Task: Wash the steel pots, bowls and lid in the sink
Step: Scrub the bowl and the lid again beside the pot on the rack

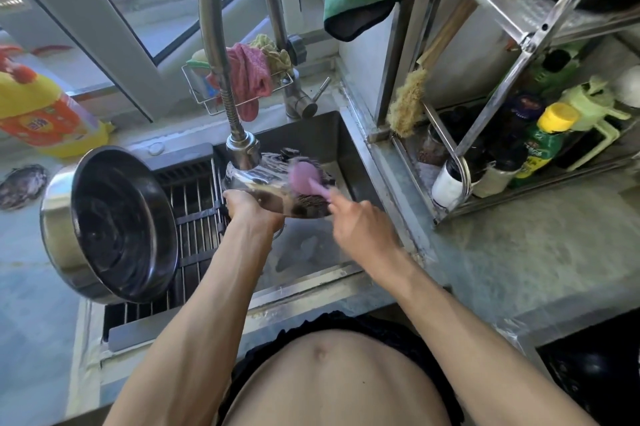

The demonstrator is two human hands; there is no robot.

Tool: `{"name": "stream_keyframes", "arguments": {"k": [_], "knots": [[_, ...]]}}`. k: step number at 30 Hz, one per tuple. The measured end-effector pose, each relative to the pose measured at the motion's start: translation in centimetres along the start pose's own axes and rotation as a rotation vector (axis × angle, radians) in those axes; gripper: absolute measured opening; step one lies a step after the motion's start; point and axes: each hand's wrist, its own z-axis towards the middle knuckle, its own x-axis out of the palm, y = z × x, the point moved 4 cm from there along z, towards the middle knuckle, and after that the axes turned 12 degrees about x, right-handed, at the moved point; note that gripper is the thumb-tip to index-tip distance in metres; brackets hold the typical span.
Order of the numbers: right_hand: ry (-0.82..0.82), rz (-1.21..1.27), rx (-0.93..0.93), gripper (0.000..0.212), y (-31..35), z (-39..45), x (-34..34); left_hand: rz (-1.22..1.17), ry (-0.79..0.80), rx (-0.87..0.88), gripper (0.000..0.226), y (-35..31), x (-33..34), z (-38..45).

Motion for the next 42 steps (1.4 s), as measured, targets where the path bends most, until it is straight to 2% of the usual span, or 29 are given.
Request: {"name": "stream_keyframes", "arguments": {"k": [1,3,5,9,12,15,19,21,23,25,27,30,34,36,39,42], "knots": [[-0.004,-0.017,0.049,0.046,-0.8,0.4,-0.1,0.056,0.018,0.026,0.065,0.1,0.0,-0.3],[0.025,-0.034,0.009,0.047,0.0,-0.1,0.1,0.093,0.007,0.067,0.051,0.3,-0.2,-0.3],[0.076,-0.007,-0.085,0.049,1.8,-1.2,0.7,0.141,0.031,0.066,0.057,0.5,-0.2,0.2],[0.064,-0.025,-0.03,0.046,0.5,0.4,0.3,0.248,0.127,0.158,0.045,0.7,-0.3,0.1],[0.118,-0.051,-0.098,0.047,0.9,0.1,0.7,0.371,0.186,0.213,0.046,0.8,-0.2,0.1],[0.098,-0.029,0.015,0.043,-0.5,1.2,0.1,0.515,0.254,0.267,0.057,0.6,0.2,-0.3],[0.161,-0.01,-0.138,0.048,1.6,0.4,-0.3,0.659,0.316,0.386,0.094,0.4,0.2,-0.9],[0.11,-0.028,-0.049,0.043,0.6,1.9,-0.6,0.704,0.367,0.43,0.095,0.4,0.1,-1.0],[0.077,-0.08,0.013,0.041,0.1,2.6,-1.1,0.703,0.409,0.392,0.097,0.5,-0.1,-1.1],[0.159,-0.129,-0.099,0.045,1.2,1.3,-0.9,0.66,0.446,0.359,0.125,0.9,-0.5,-0.3],[0.224,-0.18,-0.143,0.045,1.4,1.0,-1.0,0.663,0.496,0.381,0.131,0.5,-0.5,-0.5],[0.146,-0.249,-0.006,0.036,-0.2,3.1,-1.6,0.758,0.526,0.422,0.104,0.4,-0.9,-0.1],[0.283,-0.275,-0.153,0.036,0.6,0.7,-0.9,0.817,0.499,0.484,0.095,-0.5,-1.5,0.6],[0.277,-0.285,-0.127,0.032,-0.5,0.9,-1.3,0.925,0.497,0.553,0.082,-1.0,-1.1,-0.3],[0.183,-0.161,-0.042,0.031,-1.3,1.6,-1.3,1.021,0.539,0.697,0.061,-0.8,-0.7,-0.1],[0.105,-0.019,-0.019,0.026,-0.1,1.9,-1.2,1.044,0.593,0.704,0.035,-0.2,-1.5,0.6]]}}
